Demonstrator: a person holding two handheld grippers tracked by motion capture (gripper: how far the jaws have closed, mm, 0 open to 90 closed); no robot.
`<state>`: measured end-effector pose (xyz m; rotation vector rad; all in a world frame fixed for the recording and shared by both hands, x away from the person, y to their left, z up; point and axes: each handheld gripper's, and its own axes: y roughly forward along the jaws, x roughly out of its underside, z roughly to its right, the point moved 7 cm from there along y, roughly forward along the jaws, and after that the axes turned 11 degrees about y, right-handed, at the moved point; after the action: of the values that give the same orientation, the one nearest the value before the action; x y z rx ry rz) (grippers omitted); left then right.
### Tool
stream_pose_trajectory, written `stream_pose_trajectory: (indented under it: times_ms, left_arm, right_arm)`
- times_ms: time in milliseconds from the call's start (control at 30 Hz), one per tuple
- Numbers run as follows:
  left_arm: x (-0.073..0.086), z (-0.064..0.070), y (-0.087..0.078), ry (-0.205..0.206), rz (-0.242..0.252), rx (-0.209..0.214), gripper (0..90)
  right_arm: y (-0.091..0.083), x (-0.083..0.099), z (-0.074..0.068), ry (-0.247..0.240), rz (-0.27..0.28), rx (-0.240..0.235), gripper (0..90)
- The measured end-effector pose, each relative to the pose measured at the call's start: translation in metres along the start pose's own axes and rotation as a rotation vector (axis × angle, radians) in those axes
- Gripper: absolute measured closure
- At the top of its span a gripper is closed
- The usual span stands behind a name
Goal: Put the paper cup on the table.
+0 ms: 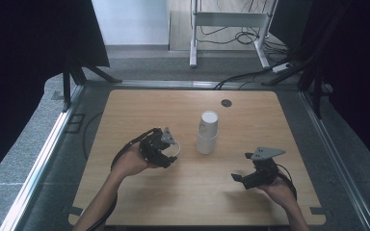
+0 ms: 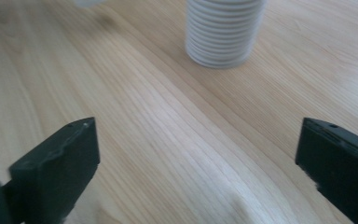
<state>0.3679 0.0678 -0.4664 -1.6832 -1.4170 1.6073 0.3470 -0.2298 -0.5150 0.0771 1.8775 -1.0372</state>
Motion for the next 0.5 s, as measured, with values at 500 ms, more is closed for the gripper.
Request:
stream_pose_trajectory:
  times_ms: [500]
  left_arm:
    - [0.011, -0.011, 0.018, -0.043, -0.078, -0.019, 31.7]
  right_arm:
    - [0.004, 0.019, 0.013, 0.036, -0.022, 0.048, 0.0]
